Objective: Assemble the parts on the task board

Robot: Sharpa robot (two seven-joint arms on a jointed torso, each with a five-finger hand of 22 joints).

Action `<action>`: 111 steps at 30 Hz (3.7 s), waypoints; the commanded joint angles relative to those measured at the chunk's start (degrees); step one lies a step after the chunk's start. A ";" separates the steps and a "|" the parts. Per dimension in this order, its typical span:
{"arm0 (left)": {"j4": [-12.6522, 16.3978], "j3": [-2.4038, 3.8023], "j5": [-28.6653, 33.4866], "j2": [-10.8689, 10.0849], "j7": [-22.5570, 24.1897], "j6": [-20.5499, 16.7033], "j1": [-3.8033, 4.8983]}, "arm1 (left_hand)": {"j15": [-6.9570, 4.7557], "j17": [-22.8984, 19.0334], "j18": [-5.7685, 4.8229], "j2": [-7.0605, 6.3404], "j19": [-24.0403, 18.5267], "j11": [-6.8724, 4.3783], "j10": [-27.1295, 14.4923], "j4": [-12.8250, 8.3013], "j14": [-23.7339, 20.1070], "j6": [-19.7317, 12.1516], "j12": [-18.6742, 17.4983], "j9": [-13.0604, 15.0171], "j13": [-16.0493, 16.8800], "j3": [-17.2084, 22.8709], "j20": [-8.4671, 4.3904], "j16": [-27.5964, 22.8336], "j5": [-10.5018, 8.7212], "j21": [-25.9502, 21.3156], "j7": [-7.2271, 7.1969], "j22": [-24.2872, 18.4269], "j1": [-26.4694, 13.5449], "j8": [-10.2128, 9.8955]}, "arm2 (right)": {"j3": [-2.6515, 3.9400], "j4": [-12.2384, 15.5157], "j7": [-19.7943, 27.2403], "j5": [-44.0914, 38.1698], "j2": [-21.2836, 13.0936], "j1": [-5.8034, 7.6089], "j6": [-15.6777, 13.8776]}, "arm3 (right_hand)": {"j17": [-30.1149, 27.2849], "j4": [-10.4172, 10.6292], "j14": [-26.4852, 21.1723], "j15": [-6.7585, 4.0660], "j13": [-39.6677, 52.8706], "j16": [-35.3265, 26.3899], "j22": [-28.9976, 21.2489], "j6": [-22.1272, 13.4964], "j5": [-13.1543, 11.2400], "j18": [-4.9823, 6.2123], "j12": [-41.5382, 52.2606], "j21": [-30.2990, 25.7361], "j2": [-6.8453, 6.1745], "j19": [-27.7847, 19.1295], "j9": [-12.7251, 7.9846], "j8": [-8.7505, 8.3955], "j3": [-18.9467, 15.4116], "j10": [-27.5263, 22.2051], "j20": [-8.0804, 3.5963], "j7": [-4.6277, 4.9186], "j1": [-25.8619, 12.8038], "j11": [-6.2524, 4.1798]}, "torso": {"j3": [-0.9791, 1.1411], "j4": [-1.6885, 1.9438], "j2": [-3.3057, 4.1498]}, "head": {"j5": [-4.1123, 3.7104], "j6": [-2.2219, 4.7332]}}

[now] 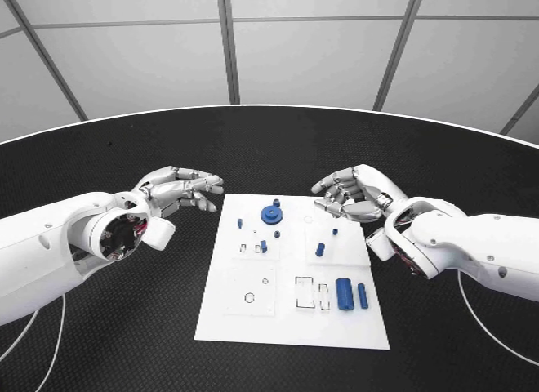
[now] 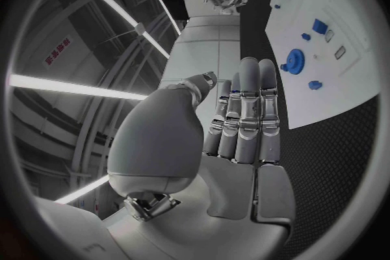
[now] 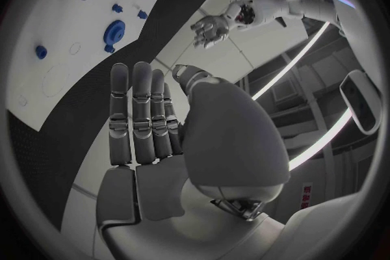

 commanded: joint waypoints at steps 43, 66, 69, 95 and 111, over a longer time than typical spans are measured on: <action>-9.87 0.00 -32.99 17.64 -38.90 16.38 0.59 | -3.53 51.88 -5.86 4.87 18.32 -4.37 2.22 5.31 12.63 -3.87 58.50 20.83 55.04 -14.14 -3.15 44.26 -1.98 38.77 -4.70 50.91 -13.01 16.15 | -0.01 -4.74 4.20 12.19 2.57 0.30 -3.38 | -14.46 -3.26 -2.05 4.42 -27.49 -31.05 -26.80 -0.57 0.87 0.14 -23.01 -22.38 -1.15 5.61 -0.84 -4.95 0.66 5.39 3.85 2.69 -4.19 3.90 | 0.83 -1.52 -1.61 | -0.90 -0.93; -14.31 0.01 -36.55 20.07 -38.11 18.38 0.40 | -3.59 51.95 -5.98 4.21 18.67 -4.46 2.66 5.47 12.66 -3.66 59.40 22.15 55.91 -14.59 -3.14 44.35 -2.28 39.03 -4.85 51.53 -13.37 17.06 | -0.02 -5.01 4.06 12.19 3.41 0.29 -3.40 | -14.93 -3.50 -2.90 4.91 -27.60 -32.09 -29.01 -0.79 1.67 0.10 -23.02 -23.86 -1.10 4.99 -0.99 -5.29 0.36 4.75 4.34 3.13 -4.13 4.31 | 0.79 -1.46 -1.67 | -0.70 -0.05; -14.88 0.01 -36.54 20.32 -38.02 18.43 0.36 | -3.59 51.95 -5.98 4.21 18.67 -4.46 2.66 5.47 12.66 -3.66 59.40 22.15 55.91 -14.59 -3.14 44.35 -2.28 39.03 -4.85 51.53 -13.37 17.06 | -0.02 -5.14 4.02 12.19 3.63 0.29 -3.33 | -14.98 -3.54 -2.93 4.95 -27.60 -32.19 -29.30 -0.79 2.09 0.11 -23.00 -23.99 -1.05 4.99 -1.01 -5.33 0.38 4.69 4.39 3.21 -4.10 4.35 | 0.70 -1.45 -1.67 | -0.36 -0.01; -20.31 0.01 -38.19 24.67 -37.77 19.03 -0.13 | -3.67 52.38 -6.00 4.39 18.76 -4.57 2.46 5.33 12.77 -3.96 59.33 22.98 55.73 -14.32 -3.18 44.56 -2.14 39.13 -4.95 51.72 -12.77 17.44 | -0.03 -5.61 3.87 12.19 4.59 0.28 -3.23 | -15.04 -3.66 -2.95 5.00 -27.59 -32.34 -29.84 -0.73 2.89 0.13 -22.96 -24.17 -0.88 5.01 -1.04 -5.36 0.49 4.64 4.46 3.30 -3.96 4.41 | 0.76 -1.63 -1.33 | 0.91 -0.93; -21.83 0.00 -40.44 26.24 -37.87 19.87 -0.72 | -3.68 52.56 -6.01 4.43 18.76 -4.57 2.28 5.30 12.81 -4.16 59.20 23.33 55.54 -14.14 -3.19 44.65 -2.08 39.16 -4.95 51.77 -12.37 17.56 | -0.03 -5.62 3.76 12.19 4.71 0.28 -3.20 | -15.04 -3.65 -2.91 4.99 -27.58 -32.35 -29.94 -0.68 3.00 0.14 -22.94 -24.18 -0.78 5.05 -1.03 -5.35 0.54 4.67 4.46 3.35 -3.95 4.42 | 0.71 -1.61 -1.33 | 0.79 -1.46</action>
